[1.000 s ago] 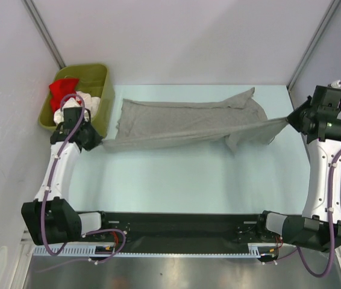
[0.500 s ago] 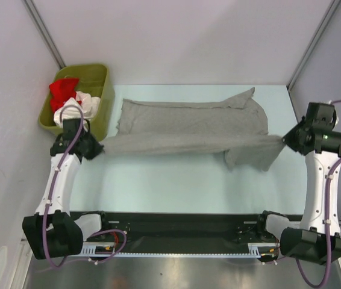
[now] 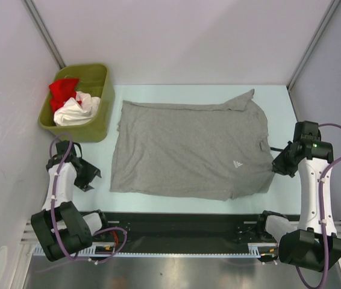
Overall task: Fold and stack the t-shirts
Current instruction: Fold the tshirt
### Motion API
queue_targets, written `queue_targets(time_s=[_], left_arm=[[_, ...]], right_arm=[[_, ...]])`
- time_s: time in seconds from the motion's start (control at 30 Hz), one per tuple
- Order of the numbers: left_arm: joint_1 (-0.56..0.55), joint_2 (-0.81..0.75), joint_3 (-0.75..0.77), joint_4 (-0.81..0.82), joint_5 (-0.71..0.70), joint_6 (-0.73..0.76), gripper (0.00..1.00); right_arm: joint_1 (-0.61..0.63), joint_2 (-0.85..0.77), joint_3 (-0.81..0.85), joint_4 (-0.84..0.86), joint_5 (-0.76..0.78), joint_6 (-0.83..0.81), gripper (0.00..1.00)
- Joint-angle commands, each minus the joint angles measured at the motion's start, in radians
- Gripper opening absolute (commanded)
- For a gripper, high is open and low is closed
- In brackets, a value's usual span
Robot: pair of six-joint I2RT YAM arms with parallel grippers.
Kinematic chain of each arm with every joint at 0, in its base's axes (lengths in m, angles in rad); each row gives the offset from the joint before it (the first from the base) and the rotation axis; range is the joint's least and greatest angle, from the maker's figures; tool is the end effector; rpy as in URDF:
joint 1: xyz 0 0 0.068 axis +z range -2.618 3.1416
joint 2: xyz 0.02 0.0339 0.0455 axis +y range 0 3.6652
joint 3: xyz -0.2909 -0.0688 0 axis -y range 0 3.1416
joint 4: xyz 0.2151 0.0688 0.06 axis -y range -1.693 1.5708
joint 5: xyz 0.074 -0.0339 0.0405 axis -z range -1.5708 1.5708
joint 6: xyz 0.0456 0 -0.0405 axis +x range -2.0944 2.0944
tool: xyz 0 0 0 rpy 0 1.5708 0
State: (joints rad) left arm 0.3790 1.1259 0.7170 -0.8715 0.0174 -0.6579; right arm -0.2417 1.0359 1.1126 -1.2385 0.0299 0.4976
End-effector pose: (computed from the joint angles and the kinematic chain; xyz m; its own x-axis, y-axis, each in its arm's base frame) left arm 0.1399 0.0549 0.2310 -0.4810 -0.8496 -0.2164 -0.8333 0.5197 -0.1883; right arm 0.1251 -0.0322 0.3304 -0.6631 0.6549 -0.3626 0.6456 0.7455 0.1657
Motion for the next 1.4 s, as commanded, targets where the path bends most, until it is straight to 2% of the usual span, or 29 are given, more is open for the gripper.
queue_targets(time_s=[0.0,0.1,0.17,0.23,0.3,0.53,0.6,0.77,1.03,1.2,1.37], left_arm=[[-0.015,0.012,-0.019,0.015,0.053,-0.016,0.57],[-0.058,0.038,-0.039,0.054,0.111,-0.032,0.53],[-0.103,0.043,-0.039,0.069,0.147,-0.048,0.38],[-0.221,0.051,-0.028,0.072,0.139,-0.071,0.23],[-0.299,0.058,-0.027,0.054,0.122,-0.141,0.22],[-0.304,0.089,-0.062,0.058,0.125,-0.31,0.28],[-0.302,0.084,-0.073,0.058,0.115,-0.354,0.35],[-0.302,0.097,-0.07,0.011,0.027,-0.42,0.4],[-0.301,0.112,-0.06,-0.007,-0.016,-0.479,0.44],[-0.301,0.107,-0.102,0.005,-0.016,-0.517,0.52],[-0.301,0.109,-0.114,0.016,-0.046,-0.532,0.53]], right_arm=[[0.008,0.016,0.001,0.016,-0.021,-0.011,0.0],[0.015,0.032,-0.01,0.027,-0.059,-0.01,0.0],[0.024,0.038,-0.01,0.03,-0.059,-0.014,0.0],[0.033,0.049,-0.005,0.034,-0.047,-0.019,0.0],[0.041,0.056,0.003,0.036,-0.048,-0.016,0.0],[0.041,0.061,0.033,0.03,-0.05,-0.019,0.0],[0.042,0.065,0.038,0.027,-0.053,-0.022,0.0],[0.044,0.062,0.053,0.016,-0.048,-0.027,0.0],[0.05,0.07,0.069,0.017,-0.051,-0.033,0.0],[0.056,0.075,0.073,0.022,-0.053,-0.034,0.0],[0.059,0.075,0.075,0.022,-0.056,-0.031,0.0]])
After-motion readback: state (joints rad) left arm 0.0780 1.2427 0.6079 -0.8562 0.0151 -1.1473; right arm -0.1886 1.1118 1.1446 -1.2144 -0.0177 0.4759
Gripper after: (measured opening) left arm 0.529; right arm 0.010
